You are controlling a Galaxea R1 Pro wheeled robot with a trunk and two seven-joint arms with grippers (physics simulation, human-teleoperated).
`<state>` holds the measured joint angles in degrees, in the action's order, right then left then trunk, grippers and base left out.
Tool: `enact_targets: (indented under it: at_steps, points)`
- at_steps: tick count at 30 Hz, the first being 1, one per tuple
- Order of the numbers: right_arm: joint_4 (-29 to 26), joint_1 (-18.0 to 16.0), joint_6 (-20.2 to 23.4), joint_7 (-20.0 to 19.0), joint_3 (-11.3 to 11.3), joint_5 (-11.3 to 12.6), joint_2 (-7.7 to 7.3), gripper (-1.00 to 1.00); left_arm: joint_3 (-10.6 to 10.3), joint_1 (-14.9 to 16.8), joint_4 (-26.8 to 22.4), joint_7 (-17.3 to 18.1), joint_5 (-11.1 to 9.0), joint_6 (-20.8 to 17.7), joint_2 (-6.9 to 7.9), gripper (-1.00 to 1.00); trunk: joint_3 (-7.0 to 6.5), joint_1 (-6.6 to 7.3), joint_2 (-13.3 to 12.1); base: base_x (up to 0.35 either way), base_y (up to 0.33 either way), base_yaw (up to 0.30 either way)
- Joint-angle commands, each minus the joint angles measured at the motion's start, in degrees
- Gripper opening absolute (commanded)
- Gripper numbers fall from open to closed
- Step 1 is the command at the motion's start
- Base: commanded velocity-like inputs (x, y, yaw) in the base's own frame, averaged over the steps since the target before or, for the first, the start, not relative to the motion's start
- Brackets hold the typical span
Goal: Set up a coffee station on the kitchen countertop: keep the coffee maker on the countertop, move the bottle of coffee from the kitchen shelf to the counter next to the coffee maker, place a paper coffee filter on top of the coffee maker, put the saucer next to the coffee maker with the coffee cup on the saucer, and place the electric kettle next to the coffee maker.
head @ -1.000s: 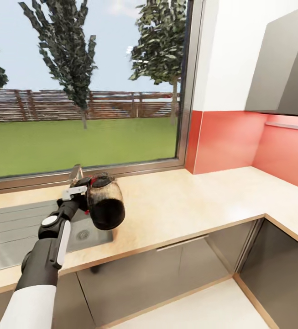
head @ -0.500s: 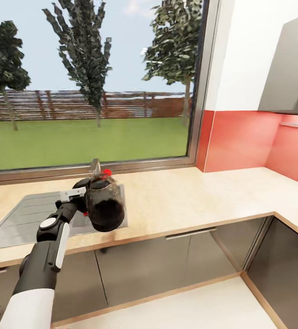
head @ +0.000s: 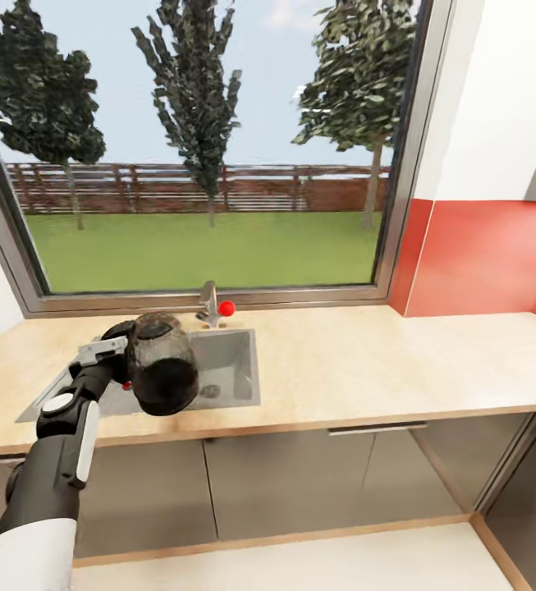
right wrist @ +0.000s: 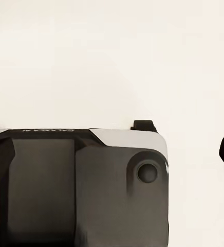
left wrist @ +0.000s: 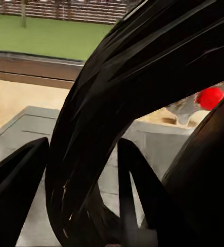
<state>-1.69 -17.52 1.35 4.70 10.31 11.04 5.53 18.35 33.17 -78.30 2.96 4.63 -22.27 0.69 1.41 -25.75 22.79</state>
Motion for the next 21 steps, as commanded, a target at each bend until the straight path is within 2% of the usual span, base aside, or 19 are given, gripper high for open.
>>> enact_targets:
  at_steps: [1,3,6,21]
  points:
    - [0.0,0.0,0.1,0.2,0.5,0.6,0.01,1.0,1.2,0.1,-0.9,-0.2,0.1,-3.0,2.41,-1.0,0.14,-0.04,0.1,0.0,0.0,0.273]
    - [0.0,0.0,0.1,0.2,0.5,0.6,0.01,1.0,2.4,0.1,-1.6,-1.7,0.1,-4.8,3.21,-1.0,0.14,-0.04,0.1,0.0,0.0,0.273]
    - [0.0,0.0,0.1,0.2,0.5,0.6,0.01,1.0,3.2,0.1,-3.3,-3.7,0.0,-5.7,3.59,-1.0,0.14,-0.04,0.1,0.0,0.0,0.273]
    - [0.0,0.0,0.1,0.3,0.4,0.5,0.07,1.0,3.0,0.1,-2.9,-4.2,0.1,-5.8,3.49,-1.0,0.14,-0.04,0.1,0.0,0.0,0.277]
